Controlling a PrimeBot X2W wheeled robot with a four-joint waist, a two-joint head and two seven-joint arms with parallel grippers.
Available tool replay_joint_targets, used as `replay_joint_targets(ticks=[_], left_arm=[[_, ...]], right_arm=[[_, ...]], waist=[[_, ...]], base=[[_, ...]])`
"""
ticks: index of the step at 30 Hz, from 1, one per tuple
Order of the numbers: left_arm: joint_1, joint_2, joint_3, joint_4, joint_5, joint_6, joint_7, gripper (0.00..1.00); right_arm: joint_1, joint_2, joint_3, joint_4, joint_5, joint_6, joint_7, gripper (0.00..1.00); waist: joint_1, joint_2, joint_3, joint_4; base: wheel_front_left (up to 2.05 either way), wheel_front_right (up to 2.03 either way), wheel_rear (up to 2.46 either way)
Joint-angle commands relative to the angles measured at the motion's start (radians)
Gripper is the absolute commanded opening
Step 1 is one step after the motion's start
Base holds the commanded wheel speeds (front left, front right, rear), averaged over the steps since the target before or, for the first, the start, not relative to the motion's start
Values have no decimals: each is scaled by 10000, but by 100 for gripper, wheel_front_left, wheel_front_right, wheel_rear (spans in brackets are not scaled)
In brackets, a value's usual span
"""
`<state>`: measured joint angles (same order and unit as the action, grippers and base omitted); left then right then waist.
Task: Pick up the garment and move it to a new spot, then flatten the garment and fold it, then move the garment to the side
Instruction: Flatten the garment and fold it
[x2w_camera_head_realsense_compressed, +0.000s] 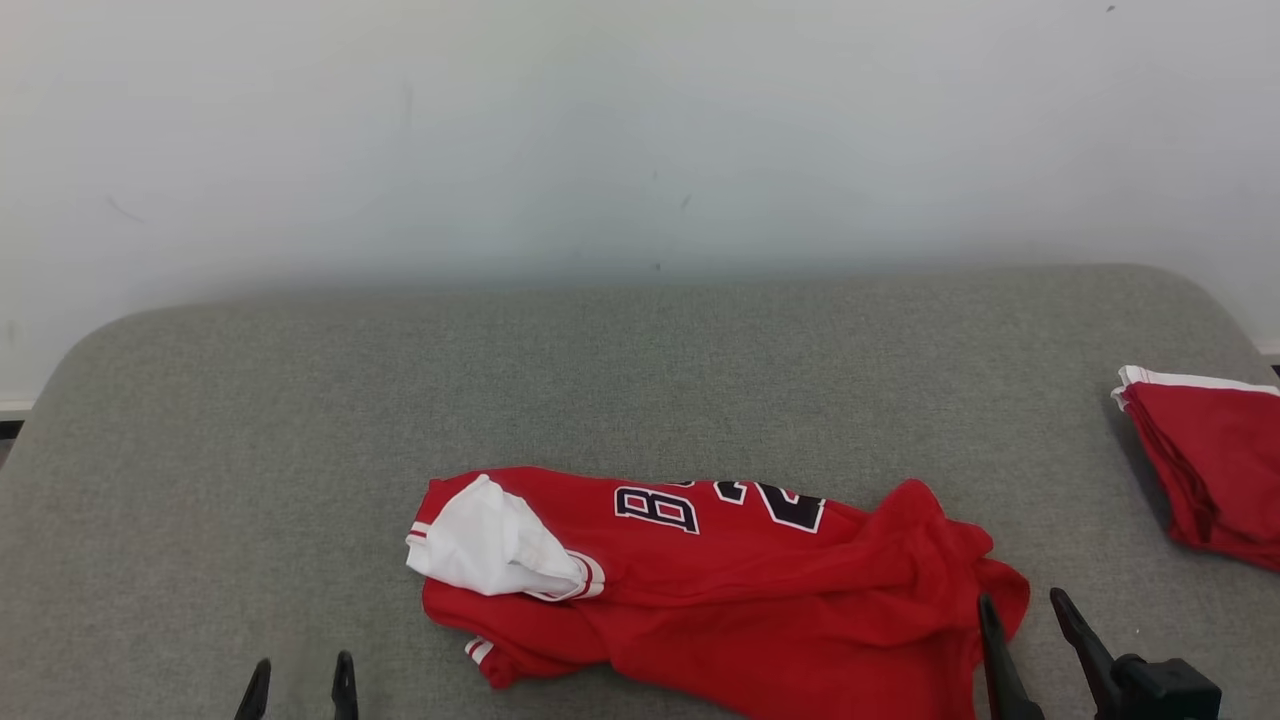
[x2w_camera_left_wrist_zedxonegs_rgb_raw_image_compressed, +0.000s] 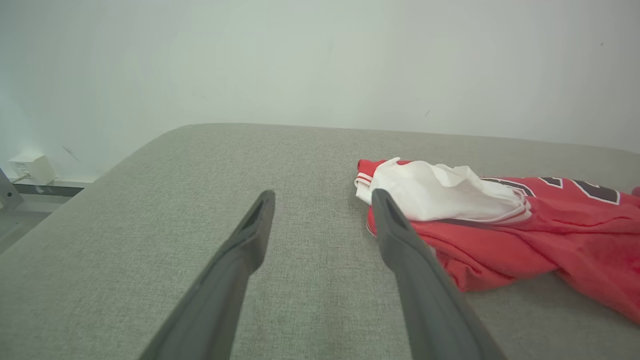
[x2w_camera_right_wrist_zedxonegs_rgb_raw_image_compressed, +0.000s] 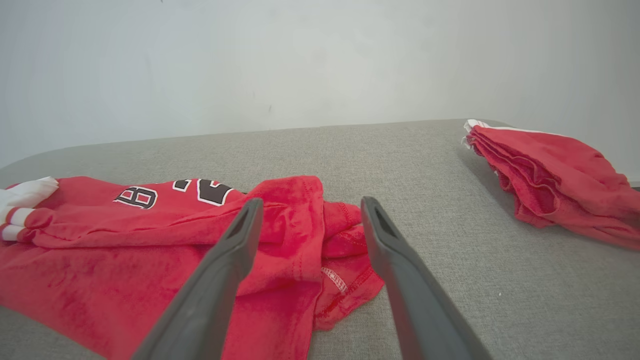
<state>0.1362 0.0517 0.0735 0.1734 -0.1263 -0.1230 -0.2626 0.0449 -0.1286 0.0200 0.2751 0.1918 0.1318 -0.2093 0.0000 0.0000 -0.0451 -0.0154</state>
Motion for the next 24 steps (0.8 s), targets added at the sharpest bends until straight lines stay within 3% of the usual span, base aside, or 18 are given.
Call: replay_joint_targets(ticks=[1, 7, 11, 17, 24], left_arm=[[-409, -16, -62, 62, 101, -8, -27, 100], [-1487, 246, -559, 879, 397, -60, -27, 100], [-2894, 605, -1064, 1954, 546, -85, 157, 100], [-5070, 1095, -1748, 3464, 412, -73, 1146, 100], [-6416, 1641, -2782, 5030, 38, -63, 2419, 100]], right_arm=[[-184, -2, 36, -64, 19, -27, 37, 100], [-836, -292, 357, -132, 102, -27, 466, 100], [-1685, -611, 874, -96, 346, -27, 1377, 100], [-2904, -972, 1686, -190, 592, -27, 1958, 100], [-3518, -1080, 2350, 50, 915, -27, 1835, 100]], waist=[[0, 0, 88, -11], [0, 0, 415, -228], [0, 0, 840, -498], [0, 0, 1548, -898], [0, 0, 1971, -1252]], base=[[0, 0, 0], [0, 0, 0], [0, 0, 0], [0, 0, 0], [0, 0, 0]])
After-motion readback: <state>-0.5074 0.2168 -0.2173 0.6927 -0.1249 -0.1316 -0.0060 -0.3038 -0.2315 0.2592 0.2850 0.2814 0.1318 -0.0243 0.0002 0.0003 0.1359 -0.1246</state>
